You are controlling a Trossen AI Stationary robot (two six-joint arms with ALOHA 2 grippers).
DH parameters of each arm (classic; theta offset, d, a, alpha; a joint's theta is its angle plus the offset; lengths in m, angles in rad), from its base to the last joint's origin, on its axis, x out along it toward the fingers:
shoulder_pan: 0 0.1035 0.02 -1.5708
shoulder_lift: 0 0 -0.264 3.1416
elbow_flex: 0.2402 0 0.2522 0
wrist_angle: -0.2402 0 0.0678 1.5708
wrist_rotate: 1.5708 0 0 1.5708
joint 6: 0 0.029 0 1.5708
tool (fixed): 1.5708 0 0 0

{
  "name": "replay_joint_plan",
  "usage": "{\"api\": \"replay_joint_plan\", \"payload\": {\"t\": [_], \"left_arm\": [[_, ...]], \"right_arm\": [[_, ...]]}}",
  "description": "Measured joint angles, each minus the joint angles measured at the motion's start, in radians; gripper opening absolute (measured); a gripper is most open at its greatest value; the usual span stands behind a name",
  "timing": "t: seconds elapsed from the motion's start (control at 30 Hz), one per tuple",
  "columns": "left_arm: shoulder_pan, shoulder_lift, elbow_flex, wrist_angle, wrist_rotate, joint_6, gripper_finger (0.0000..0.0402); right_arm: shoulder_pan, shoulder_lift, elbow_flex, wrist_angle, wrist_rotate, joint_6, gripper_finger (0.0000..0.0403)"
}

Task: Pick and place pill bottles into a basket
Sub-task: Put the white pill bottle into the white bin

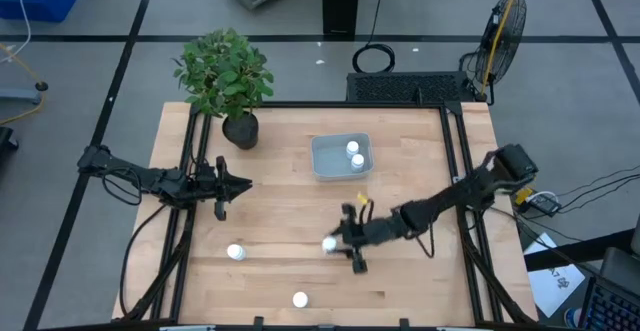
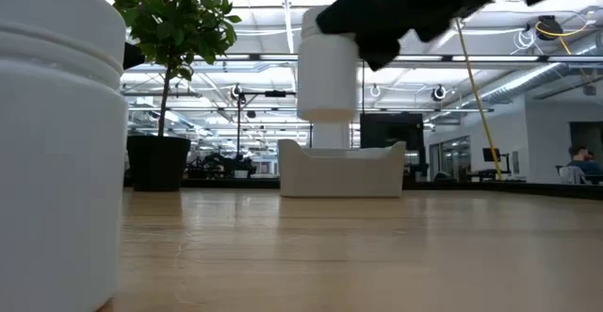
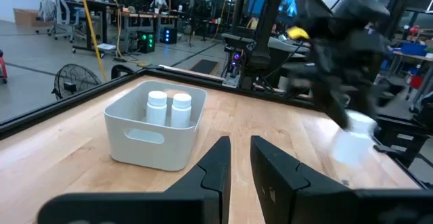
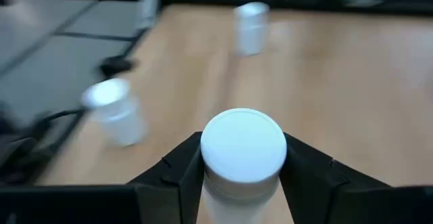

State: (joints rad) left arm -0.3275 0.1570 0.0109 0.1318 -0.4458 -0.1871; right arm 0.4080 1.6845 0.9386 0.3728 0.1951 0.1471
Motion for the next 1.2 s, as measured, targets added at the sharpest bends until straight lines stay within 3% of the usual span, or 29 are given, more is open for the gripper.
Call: {"api": "replay_joint_plan", "payload": {"t": [0.1,0.27,0.6,0.93,1.2], "left_arm": [[0.000,0.000,0.000,0.000,0.000,0.000,0.0061],[0.000,0.000,0.000,0.000,0.000,0.000,0.0061],[0.000,0.000,0.000,0.000,0.000,0.000,0.0061],[0.000,0.000,0.000,0.000,0.000,0.000,0.0061],[0.000,0.000,0.000,0.000,0.000,0.000,0.0061]], "right_arm": [[-0.066,-0.068,0.000,-0.038,0.048,-0.058,0.0148],[-0.197,-0.151,0.000,-0.049,0.036,-0.105,0.0154],[-0.461,-0.163,0.001,-0.009,0.015,-0.116,0.0148],[-0.606,-0.093,0.001,0.019,-0.003,-0.080,0.0148],[-0.645,0.029,0.001,0.104,-0.041,-0.057,0.0150]]}}
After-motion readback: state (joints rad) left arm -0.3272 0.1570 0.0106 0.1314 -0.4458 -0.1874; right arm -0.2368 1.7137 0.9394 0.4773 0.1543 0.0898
